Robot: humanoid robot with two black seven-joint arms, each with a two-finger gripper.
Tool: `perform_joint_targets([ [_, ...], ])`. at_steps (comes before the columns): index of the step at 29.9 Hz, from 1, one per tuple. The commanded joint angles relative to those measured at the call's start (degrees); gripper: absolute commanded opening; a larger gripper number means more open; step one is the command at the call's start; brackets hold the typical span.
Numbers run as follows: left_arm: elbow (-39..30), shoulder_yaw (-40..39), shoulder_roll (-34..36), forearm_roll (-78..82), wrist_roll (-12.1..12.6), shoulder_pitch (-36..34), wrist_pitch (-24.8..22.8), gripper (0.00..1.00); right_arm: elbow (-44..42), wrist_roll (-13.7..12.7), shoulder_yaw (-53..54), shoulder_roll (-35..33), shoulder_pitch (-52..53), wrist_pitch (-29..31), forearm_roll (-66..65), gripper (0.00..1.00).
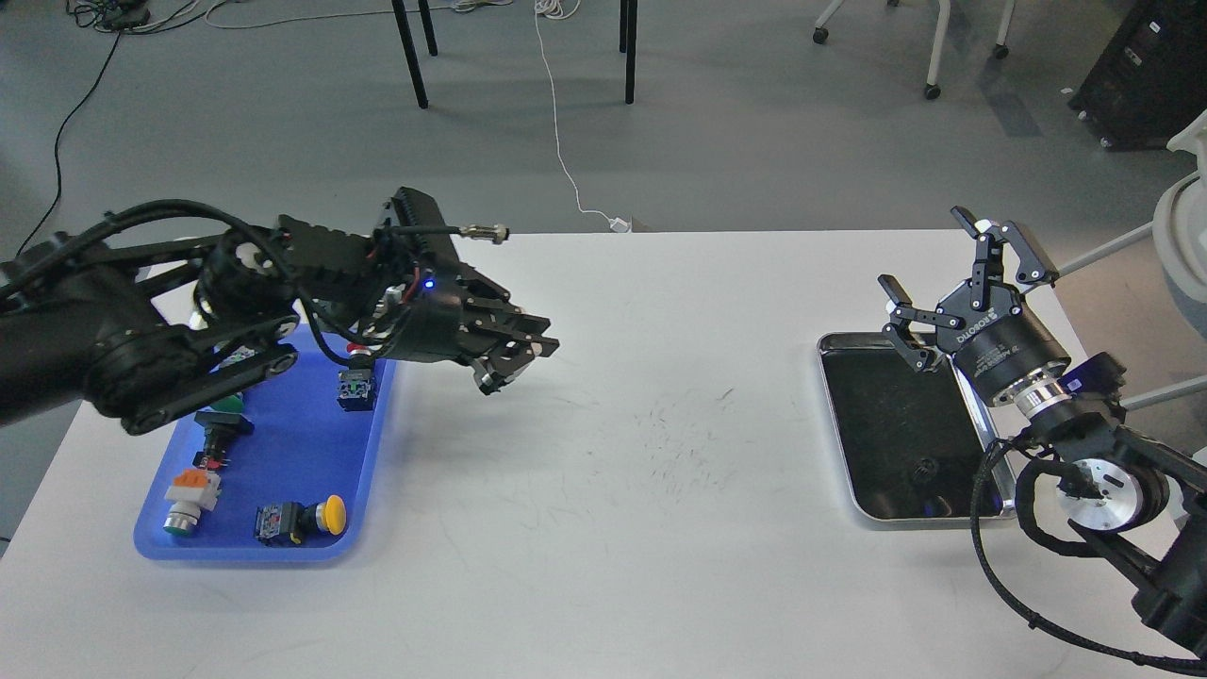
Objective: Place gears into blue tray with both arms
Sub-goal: 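Carry the gear with the left gripper into the blue tray and release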
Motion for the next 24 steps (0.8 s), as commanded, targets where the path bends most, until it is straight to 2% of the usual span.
perform_joint_targets([
  [1,-1.8,0.1,8.9,-0.3,0.0,3.6,0.0,0.15,-0.7,0.0,0.0,0.3,0.8,0.0,0.0,0.98],
  [7,-1.2,-0.6,17.9,-0.4,0.0,11.1,0.4,0.15,-1.1,0.0,-0.1,1.9,1.5,-0.2,-0.1,0.98],
  [14,-0.8,-0.6,17.6,0.2,0.0,13.1,0.6,0.15,-2.6,0.0,-0.2,2.3,3.1,-1.3,-0.1,0.98],
  [19,3.3,-0.7,15.7,0.1,0.0,14.6,0.6,0.17,-2.6,0.0,-0.2,2.3,3.1,-1.3,-0.1,0.98],
  [24,3.7,-0.6,15.5,0.2,0.0,16.7,0.5,0.18,-2.6,0.0,-0.2,2.3,3.0,-1.3,-0.1,0.98],
])
